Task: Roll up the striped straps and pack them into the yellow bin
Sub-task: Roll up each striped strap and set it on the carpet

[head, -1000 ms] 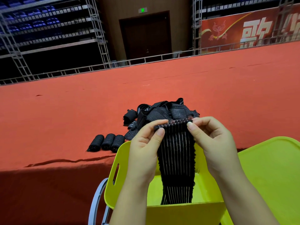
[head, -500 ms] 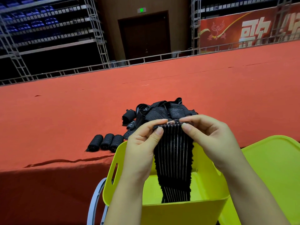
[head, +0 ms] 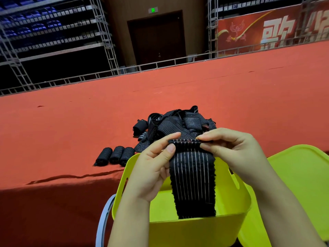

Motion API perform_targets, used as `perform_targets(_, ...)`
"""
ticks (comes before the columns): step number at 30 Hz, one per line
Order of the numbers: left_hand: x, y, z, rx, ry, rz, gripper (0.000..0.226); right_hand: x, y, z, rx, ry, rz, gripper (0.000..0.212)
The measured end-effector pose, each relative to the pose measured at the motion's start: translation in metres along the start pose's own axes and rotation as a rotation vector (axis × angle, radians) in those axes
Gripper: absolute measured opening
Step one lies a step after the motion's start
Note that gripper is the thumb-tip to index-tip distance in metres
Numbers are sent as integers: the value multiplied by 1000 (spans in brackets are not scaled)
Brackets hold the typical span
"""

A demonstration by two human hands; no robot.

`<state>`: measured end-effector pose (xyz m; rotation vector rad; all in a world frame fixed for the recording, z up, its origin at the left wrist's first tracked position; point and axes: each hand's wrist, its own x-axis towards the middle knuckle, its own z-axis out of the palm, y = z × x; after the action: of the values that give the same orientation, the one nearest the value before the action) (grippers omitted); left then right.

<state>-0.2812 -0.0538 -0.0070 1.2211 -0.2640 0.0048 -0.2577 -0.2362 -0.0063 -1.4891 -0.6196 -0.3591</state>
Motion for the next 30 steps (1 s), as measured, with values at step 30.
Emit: perform_targets(30,8,-10,-9,285,88,51,16,-3,15,4,-91,-46,206,29)
